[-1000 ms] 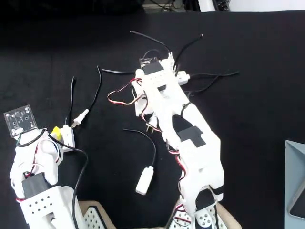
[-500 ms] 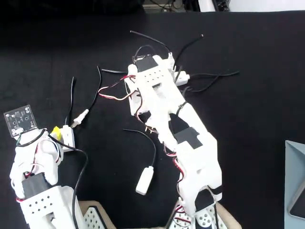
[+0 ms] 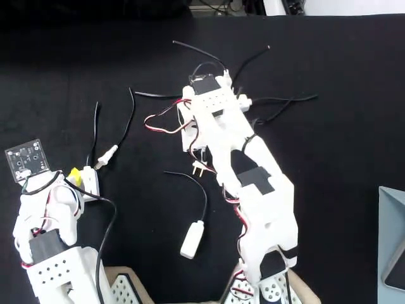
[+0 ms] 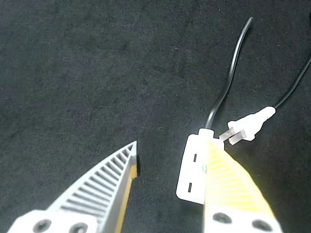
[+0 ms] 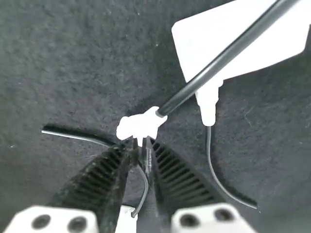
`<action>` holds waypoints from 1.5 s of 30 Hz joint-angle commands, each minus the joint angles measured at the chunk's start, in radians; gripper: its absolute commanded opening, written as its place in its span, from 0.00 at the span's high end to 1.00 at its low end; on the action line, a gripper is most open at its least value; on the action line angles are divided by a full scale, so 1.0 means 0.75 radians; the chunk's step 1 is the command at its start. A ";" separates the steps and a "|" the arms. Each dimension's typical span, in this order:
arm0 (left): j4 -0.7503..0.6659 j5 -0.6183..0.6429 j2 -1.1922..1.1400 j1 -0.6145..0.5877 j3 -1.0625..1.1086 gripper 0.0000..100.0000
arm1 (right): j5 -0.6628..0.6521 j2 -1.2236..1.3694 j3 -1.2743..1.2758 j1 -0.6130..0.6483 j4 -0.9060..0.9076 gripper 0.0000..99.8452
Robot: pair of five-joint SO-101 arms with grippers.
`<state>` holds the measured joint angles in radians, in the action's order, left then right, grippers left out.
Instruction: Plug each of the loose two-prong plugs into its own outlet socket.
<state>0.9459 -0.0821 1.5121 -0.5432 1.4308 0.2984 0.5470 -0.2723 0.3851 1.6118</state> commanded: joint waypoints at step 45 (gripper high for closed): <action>-0.033 -0.002 0.012 0.017 -0.013 0.78 | 0.145 -0.363 0.695 -0.004 -0.751 0.87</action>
<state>0.9459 -0.0821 1.5121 -0.5432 1.4308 0.3705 0.2309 0.3107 0.3514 1.0518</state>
